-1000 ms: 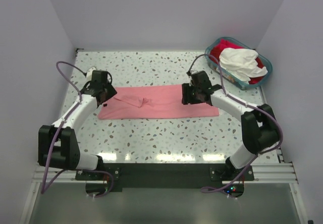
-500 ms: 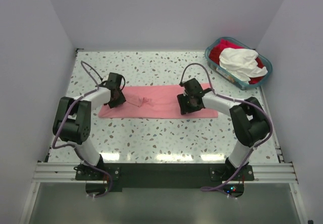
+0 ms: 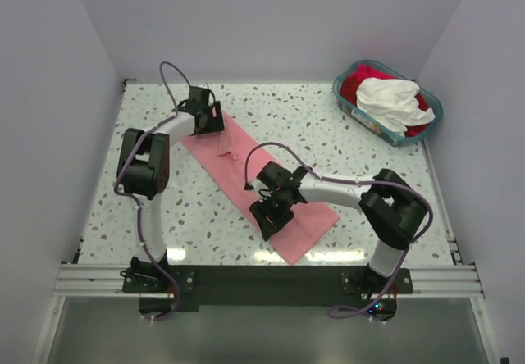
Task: Fold and stack the t-shirts
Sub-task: Fold the tshirt
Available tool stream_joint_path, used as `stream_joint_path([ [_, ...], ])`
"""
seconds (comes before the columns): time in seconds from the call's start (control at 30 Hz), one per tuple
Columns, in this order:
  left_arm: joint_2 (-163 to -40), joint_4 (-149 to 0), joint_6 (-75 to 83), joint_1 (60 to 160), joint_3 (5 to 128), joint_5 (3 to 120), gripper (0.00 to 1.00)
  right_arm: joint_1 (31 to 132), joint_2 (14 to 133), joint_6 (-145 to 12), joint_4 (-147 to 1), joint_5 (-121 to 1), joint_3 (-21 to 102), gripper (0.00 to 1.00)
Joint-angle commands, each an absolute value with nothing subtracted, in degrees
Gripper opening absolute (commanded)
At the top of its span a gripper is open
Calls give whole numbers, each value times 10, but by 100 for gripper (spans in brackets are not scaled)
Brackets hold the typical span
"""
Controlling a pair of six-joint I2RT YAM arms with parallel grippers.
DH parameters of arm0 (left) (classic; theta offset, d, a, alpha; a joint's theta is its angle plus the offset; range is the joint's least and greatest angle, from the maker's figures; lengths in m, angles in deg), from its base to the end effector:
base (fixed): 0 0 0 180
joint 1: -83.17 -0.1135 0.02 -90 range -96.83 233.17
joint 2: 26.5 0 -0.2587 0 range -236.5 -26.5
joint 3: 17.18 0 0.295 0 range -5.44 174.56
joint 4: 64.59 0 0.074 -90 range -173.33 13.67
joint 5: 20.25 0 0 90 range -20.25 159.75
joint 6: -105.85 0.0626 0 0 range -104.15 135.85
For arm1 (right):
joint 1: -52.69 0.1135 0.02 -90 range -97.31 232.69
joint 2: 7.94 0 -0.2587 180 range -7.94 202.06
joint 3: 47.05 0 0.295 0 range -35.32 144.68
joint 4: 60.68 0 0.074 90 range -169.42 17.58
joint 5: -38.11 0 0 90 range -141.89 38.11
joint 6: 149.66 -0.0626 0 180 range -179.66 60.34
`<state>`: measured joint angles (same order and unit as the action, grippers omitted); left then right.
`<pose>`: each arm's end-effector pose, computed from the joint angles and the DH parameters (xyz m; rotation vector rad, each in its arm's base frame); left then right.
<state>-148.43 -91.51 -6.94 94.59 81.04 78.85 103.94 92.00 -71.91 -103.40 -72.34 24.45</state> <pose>0.5049 -0.0919 0.1094 -0.3108 2.4207 -0.0711 0.2126 0.2998 0.1023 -1.0737 2.7662 0.7139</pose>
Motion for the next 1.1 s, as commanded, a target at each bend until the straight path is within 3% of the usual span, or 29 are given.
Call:
stream_joint_path([
  [0.0,-1481,-881,-16,949,852,730,85,1033,925,-699,-1096,-783,299,56],
  [0.23,-1324,-928,-52,948,822,814,86,975,951,-650,-1103,-790,442,56],
  [0.4,-1213,-985,-102,947,767,882,86,915,987,-700,-1000,-838,510,56],
  [0.83,-933,-970,-133,951,475,727,88,879,1282,-906,-666,-904,742,49],
  [1.07,-869,-972,-140,952,401,702,89,848,1419,-964,-612,-855,834,51],
])
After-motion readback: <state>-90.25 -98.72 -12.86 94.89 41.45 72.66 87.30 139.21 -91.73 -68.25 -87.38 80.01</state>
